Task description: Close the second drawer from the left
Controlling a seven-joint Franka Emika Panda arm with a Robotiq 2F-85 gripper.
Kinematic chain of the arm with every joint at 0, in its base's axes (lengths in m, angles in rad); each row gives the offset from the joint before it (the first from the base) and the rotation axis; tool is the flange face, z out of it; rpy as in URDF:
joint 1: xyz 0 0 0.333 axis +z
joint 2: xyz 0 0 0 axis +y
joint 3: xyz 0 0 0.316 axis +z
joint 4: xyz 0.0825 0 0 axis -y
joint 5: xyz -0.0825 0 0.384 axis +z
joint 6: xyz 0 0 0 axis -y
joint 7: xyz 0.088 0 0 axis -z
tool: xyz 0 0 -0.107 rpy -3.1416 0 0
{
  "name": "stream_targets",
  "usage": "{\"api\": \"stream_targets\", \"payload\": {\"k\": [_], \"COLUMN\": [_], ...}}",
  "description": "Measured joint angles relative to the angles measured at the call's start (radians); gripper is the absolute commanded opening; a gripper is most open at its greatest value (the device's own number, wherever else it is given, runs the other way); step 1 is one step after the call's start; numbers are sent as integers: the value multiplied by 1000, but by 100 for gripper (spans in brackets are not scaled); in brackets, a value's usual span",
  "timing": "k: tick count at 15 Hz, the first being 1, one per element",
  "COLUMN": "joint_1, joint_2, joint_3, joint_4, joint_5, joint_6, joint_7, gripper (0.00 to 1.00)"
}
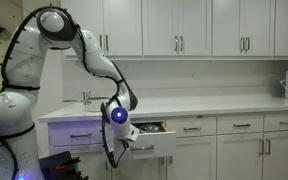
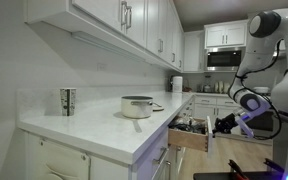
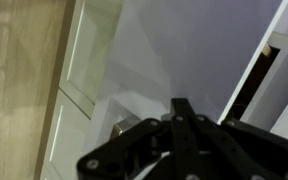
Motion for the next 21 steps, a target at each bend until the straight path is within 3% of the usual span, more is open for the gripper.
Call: {"api": "stream_targets", "payload": {"k": [10,16,21], "joint_1": [102,211,296], "joint_2": [24,33,93], "joint_3": [36,105,153], "joint_4": [-15,41,137], "joint_5": [297,407,426], "joint_6": [13,76,119], "joint_7": [-279,-307,-306], "gripper": [0,0,0]}}
